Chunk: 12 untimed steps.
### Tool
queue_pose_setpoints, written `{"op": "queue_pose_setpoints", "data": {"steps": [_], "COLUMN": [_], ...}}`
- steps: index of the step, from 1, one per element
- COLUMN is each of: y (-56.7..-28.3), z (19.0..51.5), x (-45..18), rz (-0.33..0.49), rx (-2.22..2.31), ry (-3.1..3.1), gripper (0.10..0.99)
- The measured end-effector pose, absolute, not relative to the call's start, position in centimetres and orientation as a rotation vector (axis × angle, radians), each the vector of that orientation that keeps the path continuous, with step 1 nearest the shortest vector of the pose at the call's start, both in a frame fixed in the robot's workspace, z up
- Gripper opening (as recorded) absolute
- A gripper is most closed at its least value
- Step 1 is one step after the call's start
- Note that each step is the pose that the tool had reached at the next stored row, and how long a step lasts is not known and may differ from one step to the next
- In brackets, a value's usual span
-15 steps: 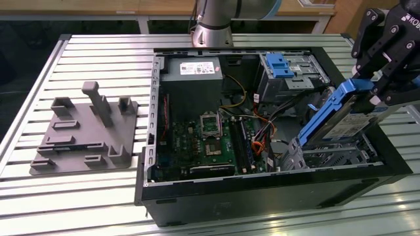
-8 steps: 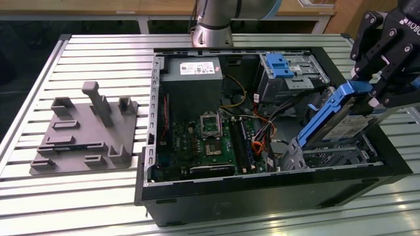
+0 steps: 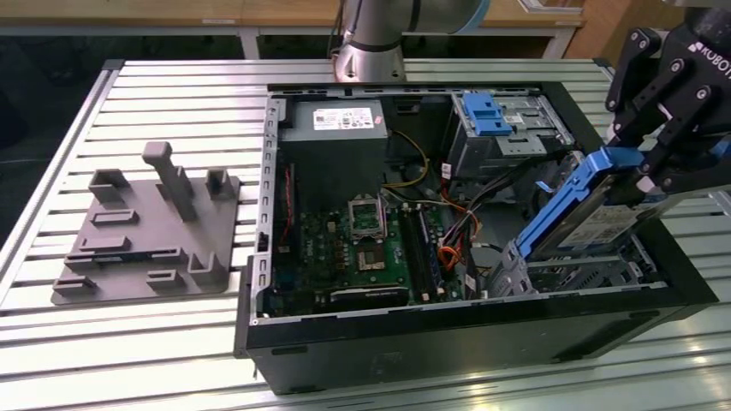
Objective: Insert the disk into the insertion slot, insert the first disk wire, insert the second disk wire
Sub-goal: 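Insert the disk into the insertion slot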
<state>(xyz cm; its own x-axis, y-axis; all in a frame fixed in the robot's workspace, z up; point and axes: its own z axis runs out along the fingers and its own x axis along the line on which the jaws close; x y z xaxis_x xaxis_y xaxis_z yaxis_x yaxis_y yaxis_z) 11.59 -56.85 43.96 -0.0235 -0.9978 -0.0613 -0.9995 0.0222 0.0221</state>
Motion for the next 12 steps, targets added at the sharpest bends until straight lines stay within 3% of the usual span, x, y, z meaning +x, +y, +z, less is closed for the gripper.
{"op": "queue_pose_setpoints", "data": {"steps": [12], "y": [-56.91], "z": [42.90], "x": [11.60], "rz": [0.091], "rx": [-2.175], "ry": [2.225], "gripper": [0.361]}}
